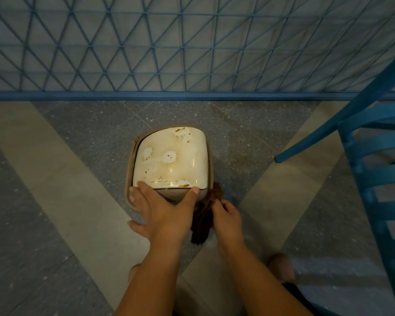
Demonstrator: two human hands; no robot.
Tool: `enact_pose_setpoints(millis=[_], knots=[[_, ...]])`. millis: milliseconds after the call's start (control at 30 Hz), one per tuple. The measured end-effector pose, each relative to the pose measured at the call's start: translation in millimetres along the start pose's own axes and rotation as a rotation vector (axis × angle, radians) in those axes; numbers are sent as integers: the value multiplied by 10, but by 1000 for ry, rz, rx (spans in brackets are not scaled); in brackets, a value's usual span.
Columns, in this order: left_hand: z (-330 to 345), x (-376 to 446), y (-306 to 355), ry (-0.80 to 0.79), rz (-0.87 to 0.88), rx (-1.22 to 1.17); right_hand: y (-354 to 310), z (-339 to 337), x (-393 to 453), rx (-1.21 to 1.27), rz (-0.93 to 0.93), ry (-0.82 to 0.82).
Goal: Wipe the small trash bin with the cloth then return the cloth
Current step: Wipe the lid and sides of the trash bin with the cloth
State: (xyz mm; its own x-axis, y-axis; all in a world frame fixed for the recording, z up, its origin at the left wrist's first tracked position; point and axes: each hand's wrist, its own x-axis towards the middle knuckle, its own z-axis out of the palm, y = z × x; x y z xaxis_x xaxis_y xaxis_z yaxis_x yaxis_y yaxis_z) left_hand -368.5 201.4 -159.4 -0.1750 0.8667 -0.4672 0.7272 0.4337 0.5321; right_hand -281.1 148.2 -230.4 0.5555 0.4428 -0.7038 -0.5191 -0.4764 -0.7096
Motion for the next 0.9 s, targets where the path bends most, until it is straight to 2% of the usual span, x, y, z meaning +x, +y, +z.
enact_pose_setpoints(millis=[133,267,333,467,533,600,767,900], knots=[[16,-15,-10,15,11,12,-364,94,153,-7,-51,23],[-27,3,-50,-30,47,-6,-700,59,87,-98,-310,157],[-120,84,-54,-51,29,-86,-709,-5,-101,-158,-483,158],[-322,348,-169,-60,-26,-374,-498,-139,-358,-571,-956,-59],[-379,374,-211,-118,-23,-356,-397,-132,-372,-792,-1132,-183],[-411,356,-211,-154,-29,-283,-340,-69,-362,-902,-1271,-196],[-430,307,-189,-222,-101,-354,-423,263,-343,-1085,-1422,-168],[-349,369,-199,-219,-91,-295,-368,537,-269,-1248,-1516,-324]])
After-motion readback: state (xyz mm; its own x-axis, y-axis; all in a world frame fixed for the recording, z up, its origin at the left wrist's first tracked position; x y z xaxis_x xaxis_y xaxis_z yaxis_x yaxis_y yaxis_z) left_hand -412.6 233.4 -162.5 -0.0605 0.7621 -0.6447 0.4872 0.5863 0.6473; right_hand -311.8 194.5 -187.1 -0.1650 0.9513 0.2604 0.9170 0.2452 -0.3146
